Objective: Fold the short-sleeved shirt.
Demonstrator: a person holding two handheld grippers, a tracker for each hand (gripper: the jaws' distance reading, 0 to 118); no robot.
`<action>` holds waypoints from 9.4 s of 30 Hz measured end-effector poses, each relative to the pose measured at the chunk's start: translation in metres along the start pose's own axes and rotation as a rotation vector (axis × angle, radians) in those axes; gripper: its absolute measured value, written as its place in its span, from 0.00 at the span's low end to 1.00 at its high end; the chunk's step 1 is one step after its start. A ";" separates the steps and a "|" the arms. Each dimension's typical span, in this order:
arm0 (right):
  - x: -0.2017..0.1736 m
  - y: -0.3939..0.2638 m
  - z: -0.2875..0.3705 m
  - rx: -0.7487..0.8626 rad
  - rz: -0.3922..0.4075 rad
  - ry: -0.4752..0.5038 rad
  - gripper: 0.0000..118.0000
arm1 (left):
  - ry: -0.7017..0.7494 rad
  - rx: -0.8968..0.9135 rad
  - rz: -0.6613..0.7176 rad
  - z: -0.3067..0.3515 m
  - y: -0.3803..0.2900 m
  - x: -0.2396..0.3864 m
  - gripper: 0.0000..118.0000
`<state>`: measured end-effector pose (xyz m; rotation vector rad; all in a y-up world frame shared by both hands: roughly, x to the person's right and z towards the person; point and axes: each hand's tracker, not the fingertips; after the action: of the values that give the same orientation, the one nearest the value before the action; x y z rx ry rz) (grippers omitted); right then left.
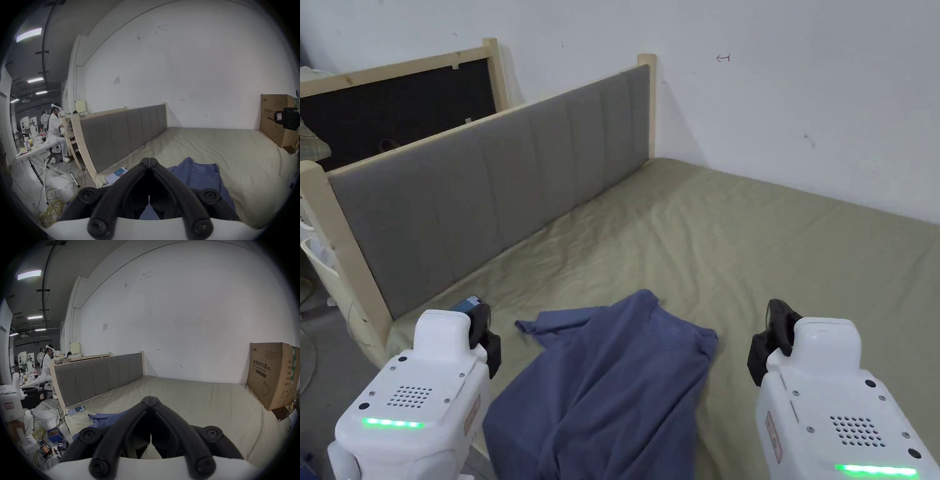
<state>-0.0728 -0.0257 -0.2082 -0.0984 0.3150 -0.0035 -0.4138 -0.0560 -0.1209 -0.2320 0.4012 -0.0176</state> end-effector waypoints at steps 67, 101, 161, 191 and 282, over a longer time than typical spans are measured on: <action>0.245 0.019 0.175 0.067 0.033 -0.615 0.00 | -1.055 -0.295 -0.099 -0.003 0.123 0.425 0.01; 0.257 -0.002 0.180 0.004 0.011 -0.670 0.00 | -0.841 -0.350 -0.092 -0.004 0.013 0.393 0.82; 0.316 -0.137 0.081 -0.593 -0.312 -0.534 0.95 | -0.586 -0.691 -0.084 -0.081 -0.084 0.308 0.04; 0.359 0.051 0.049 -0.296 -0.043 -0.559 0.04 | -0.560 -0.376 0.002 -0.145 0.096 0.290 0.04; 0.258 0.008 0.144 -0.084 -0.038 -0.664 0.00 | -0.555 -0.065 0.027 -0.032 0.062 0.273 0.00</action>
<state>0.2174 -0.0088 -0.1524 -0.1819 -0.3511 0.0046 -0.1771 -0.0201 -0.2688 -0.2840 -0.1479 0.0853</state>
